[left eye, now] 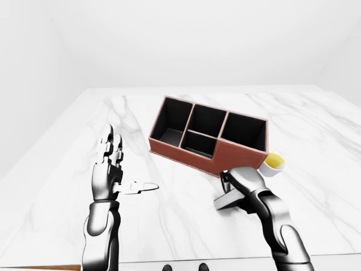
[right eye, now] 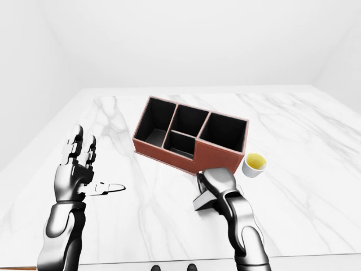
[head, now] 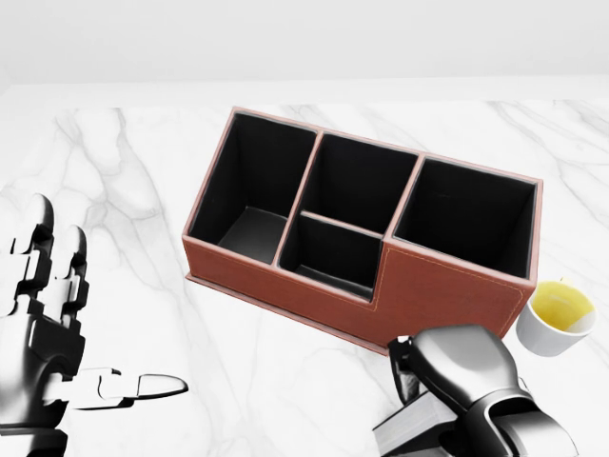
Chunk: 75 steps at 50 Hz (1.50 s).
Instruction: Pick up the book and place it in the right compartment of the caddy.
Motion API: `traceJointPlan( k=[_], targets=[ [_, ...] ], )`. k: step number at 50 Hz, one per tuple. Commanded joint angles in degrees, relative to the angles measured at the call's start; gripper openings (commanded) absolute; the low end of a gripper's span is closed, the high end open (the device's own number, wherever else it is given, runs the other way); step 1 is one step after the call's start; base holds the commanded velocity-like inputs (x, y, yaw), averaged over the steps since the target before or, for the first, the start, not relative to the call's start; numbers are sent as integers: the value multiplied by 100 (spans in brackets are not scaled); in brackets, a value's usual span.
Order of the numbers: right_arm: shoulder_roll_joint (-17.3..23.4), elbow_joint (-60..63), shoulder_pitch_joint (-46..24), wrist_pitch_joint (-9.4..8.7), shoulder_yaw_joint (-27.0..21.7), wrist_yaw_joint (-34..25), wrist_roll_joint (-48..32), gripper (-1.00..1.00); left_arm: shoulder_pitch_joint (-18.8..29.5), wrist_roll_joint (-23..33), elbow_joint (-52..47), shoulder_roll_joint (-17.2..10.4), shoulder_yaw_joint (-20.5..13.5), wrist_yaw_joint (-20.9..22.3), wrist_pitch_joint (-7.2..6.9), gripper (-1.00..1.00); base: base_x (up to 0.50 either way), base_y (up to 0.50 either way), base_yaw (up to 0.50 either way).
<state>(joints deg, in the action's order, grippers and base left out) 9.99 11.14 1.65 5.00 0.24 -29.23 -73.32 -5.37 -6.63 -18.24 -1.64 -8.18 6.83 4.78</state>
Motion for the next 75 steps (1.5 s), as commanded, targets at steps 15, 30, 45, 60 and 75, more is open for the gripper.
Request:
traceJointPlan(
  k=[15, 30, 45, 60, 75],
  targets=[
    [-430, 2988, -229, 0, -160, -1077, 1180, -100, -41, -17, -120, 13, -21, 22, -44, 100, 0, 0, 0],
    [-317, 3782, -983, 0, -337, -1077, 1774, -100, -142, -13, -313, 35, 0, 42, -102, 100, 0, 0, 0],
    [-116, 4150, -2328, 0, -405, -939, 2156, -100, -237, -5, -533, 71, -14, 66, -222, 100, 0, 0, 0],
    [438, 3517, -3554, 0, -669, -678, 2510, -100, -122, 14, -121, 45, 17, 54, 22, 100, 0, 0, 0],
    [1119, 2199, -4827, 0, -782, -649, 2458, -100, -221, -37, -357, 49, -20, 94, -75, 100, 0, 0, 0]
  ],
)
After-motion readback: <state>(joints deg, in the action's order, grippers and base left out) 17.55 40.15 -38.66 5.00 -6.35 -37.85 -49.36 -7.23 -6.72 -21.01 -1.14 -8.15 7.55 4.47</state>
